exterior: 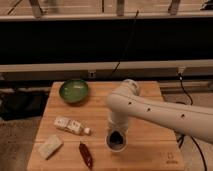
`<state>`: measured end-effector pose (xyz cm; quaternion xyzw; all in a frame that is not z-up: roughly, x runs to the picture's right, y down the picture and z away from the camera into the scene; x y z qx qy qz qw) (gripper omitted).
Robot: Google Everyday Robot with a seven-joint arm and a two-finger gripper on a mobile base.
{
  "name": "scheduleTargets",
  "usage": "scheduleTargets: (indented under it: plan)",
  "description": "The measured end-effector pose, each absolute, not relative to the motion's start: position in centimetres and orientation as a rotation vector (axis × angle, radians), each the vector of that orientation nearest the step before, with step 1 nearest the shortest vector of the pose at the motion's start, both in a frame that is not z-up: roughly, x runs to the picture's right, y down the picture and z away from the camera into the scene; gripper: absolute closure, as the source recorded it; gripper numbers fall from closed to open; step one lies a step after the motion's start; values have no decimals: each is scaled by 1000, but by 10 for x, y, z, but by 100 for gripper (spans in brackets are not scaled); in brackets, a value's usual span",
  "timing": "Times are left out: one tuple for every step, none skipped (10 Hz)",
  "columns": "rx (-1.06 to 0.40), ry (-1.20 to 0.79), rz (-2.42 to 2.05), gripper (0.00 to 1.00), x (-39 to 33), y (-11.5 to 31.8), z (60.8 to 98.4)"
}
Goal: Place the eraser in the ceramic cup
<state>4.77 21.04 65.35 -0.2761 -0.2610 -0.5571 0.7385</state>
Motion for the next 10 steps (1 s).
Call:
scheduleTargets:
  plan:
    - [-606,-574,-1225,100,48,210,653]
    - [-606,-577,-1227,100,47,211,654]
    - [-606,-580,-1231,100,47,211,654]
    - [-607,-583,-1234,100,47,211,654]
    - [-607,-586,-1237,100,47,211,654]
    - [-607,-587,-1238,100,47,211,654]
    - [-608,-589,-1241,100,46,211,654]
    - [-608,-592,-1244,100,46,212,654]
    - [-608,-594,-1246,100,46,212,654]
    - [-609,-597,-1249,100,46,212,654]
